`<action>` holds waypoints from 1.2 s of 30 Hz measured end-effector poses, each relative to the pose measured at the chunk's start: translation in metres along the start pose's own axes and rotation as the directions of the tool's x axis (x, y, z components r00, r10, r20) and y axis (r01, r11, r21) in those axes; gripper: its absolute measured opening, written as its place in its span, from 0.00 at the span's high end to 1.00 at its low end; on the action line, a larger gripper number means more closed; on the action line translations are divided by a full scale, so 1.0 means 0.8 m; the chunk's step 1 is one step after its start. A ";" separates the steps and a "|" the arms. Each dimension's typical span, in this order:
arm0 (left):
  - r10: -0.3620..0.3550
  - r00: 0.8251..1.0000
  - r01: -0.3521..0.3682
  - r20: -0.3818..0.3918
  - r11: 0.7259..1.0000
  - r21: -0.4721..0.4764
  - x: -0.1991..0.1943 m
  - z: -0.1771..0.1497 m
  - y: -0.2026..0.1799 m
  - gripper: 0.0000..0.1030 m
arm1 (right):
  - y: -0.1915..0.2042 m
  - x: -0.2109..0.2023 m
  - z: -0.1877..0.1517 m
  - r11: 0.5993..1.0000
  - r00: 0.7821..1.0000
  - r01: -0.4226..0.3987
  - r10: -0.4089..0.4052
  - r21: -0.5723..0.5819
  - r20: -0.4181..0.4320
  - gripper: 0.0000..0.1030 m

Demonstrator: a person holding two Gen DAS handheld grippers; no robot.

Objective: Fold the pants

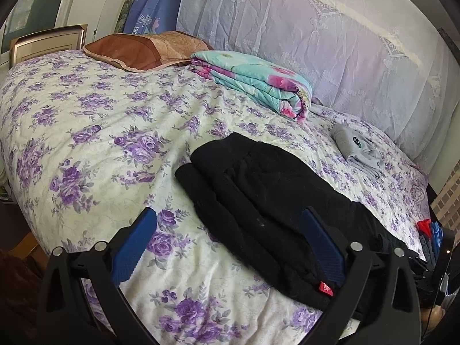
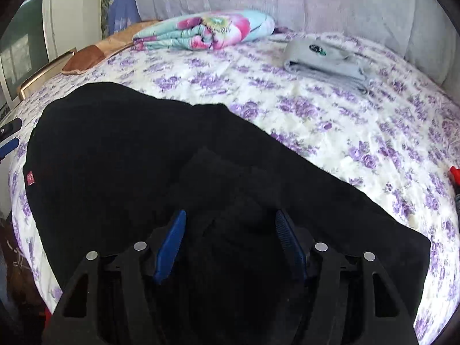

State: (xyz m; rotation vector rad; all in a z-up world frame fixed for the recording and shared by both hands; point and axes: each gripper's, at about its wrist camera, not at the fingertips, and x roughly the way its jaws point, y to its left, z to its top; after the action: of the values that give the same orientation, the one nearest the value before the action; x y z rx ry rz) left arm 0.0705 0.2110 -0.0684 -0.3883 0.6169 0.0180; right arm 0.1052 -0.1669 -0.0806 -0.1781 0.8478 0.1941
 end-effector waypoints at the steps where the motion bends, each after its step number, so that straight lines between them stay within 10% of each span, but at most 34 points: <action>1: -0.002 1.000 0.002 -0.010 1.000 -0.003 0.003 0.000 0.001 0.05 | 0.001 -0.003 0.001 1.000 1.000 -0.018 0.018 -0.005 -0.001 0.37; 5: -0.015 0.999 0.013 -0.050 0.999 -0.030 0.014 -0.003 0.008 0.05 | -0.019 -0.038 -0.002 0.996 0.989 -0.033 0.020 0.086 0.144 0.39; 8: -0.057 0.996 0.050 -0.075 0.995 -0.086 0.020 -0.002 0.021 0.05 | -0.016 -0.003 -0.013 0.997 0.997 -0.068 0.069 0.042 -0.042 0.22; 26: -0.208 0.967 0.163 -0.150 0.950 -0.266 0.070 0.038 0.040 0.06 | -0.139 -0.085 -0.055 0.885 0.959 -0.262 0.192 0.385 0.211 0.13; 28: -0.234 0.961 0.184 -0.145 0.938 -0.295 0.070 0.041 0.042 0.23 | -0.154 -0.084 -0.061 0.857 0.953 -0.286 0.206 0.428 0.223 0.13; 36: -0.228 0.958 0.156 -0.172 0.923 -0.353 0.088 0.043 0.059 0.38 | -0.180 -0.075 -0.077 0.803 0.936 -0.345 0.254 0.486 0.246 0.13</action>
State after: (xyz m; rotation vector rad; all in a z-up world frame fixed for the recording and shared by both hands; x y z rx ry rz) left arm 0.1415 0.2606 -0.0992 -0.7901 0.7849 -0.1100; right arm 0.0565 -0.3265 -0.0634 0.4897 0.7263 0.2650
